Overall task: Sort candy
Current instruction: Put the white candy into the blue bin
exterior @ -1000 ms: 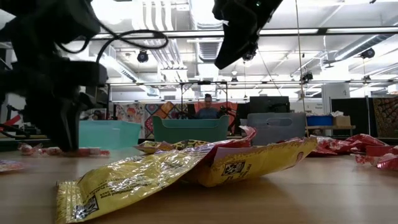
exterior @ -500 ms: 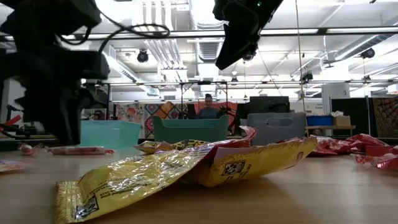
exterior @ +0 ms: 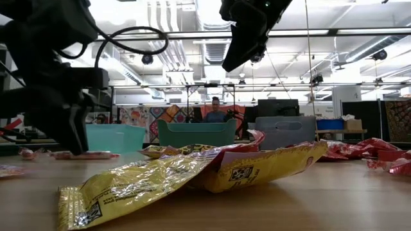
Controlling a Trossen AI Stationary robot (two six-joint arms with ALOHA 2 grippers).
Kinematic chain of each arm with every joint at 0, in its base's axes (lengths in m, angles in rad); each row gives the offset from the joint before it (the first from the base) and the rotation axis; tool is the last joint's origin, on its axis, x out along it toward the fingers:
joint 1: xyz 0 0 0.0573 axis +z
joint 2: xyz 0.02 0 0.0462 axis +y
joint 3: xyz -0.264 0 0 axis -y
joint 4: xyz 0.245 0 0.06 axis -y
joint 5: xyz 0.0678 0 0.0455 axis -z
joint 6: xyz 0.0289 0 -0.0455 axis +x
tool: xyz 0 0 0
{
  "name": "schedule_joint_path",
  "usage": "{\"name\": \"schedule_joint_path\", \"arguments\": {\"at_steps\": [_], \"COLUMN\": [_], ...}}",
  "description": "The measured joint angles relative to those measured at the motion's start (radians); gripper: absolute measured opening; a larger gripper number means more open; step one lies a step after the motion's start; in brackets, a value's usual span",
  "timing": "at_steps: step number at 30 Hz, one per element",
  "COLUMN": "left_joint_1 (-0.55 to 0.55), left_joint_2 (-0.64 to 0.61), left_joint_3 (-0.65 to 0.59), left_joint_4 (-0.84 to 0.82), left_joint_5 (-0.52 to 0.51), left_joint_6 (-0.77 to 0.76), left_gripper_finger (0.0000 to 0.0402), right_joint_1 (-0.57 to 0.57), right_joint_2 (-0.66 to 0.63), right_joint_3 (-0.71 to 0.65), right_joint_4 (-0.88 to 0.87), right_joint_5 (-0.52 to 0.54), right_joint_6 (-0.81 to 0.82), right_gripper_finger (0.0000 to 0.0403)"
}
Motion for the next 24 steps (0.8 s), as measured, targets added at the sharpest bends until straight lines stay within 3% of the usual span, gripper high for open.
{"name": "schedule_joint_path", "arguments": {"at_steps": [15, 20, 24], "left_joint_1": [0.000, -0.001, -0.003], "left_joint_2": [0.070, 0.062, 0.037], "left_joint_3": [-0.002, -0.003, -0.006], "left_joint_4": [0.060, 0.061, 0.061], "left_joint_5": [0.030, 0.037, 0.045], "left_joint_6": [-0.009, -0.010, -0.021], "left_gripper_finger": [0.0072, 0.0017, 0.0012], "right_joint_1": [0.000, 0.004, 0.026], "right_joint_2": [0.001, -0.009, -0.039], "right_joint_3": [0.000, -0.002, -0.002], "right_joint_4": [0.000, -0.020, -0.053], "right_joint_5": [-0.002, -0.004, -0.003], "right_joint_6": [0.006, 0.012, 0.024], "right_gripper_finger": [0.0153, 0.0153, 0.0153]}}
